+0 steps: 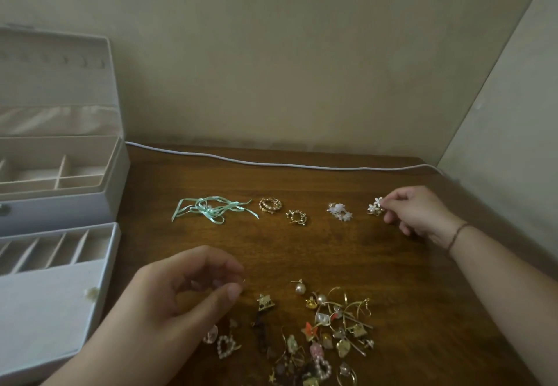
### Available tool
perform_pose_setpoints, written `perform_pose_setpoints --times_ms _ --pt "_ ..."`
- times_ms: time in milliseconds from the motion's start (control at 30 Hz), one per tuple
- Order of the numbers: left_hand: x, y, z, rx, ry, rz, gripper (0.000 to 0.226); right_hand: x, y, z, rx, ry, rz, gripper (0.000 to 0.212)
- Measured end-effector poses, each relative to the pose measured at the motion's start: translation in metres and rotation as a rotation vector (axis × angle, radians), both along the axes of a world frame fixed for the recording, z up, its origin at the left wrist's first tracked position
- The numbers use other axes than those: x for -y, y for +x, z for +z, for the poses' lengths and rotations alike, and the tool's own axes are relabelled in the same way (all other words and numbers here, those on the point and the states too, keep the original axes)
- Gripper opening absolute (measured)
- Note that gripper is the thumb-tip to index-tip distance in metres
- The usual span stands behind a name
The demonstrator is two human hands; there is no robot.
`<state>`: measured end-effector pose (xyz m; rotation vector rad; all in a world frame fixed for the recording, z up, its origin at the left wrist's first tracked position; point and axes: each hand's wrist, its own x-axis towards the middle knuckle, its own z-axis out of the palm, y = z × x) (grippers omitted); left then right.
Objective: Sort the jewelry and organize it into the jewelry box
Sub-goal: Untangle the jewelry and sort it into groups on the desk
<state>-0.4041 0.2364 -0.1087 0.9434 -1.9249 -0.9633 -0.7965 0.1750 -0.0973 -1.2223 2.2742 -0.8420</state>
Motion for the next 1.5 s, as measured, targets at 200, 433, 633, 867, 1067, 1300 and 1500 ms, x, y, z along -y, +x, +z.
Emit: perform_pose_setpoints --times_ms 200,433,633,867,1067,1300,1500 --pt "0.004 0.004 -0.005 0.198 -0.128 0.189 0.021 -0.008 0.007 0.003 -0.032 0.005 0.003 0.013" --pt "0.006 0.007 -0.009 0.307 -0.173 0.155 0.044 -0.065 0.100 0.047 -0.199 -0.265 0.439 0.008" --pt "0.009 0.009 -0.009 0.352 -0.131 0.090 0.047 -0.097 0.171 0.031 -0.472 -0.086 0.933 0.028" --pt "0.005 0.013 0.002 0.373 0.010 -0.083 0.056 -0.108 0.168 0.008 -0.574 -0.209 1.093 0.025" --pt "0.005 0.019 0.009 0.431 0.042 -0.249 0.069 -0.108 0.163 0.005 -0.626 -0.278 1.099 0.025" --pt "0.005 0.018 0.010 0.558 0.002 -0.287 0.071 -0.103 0.171 -0.002 -0.955 -0.362 1.210 0.034" --pt "0.002 0.013 0.011 0.561 0.015 -0.274 0.070 -0.105 0.168 -0.002 -0.966 -0.353 1.220 0.018"
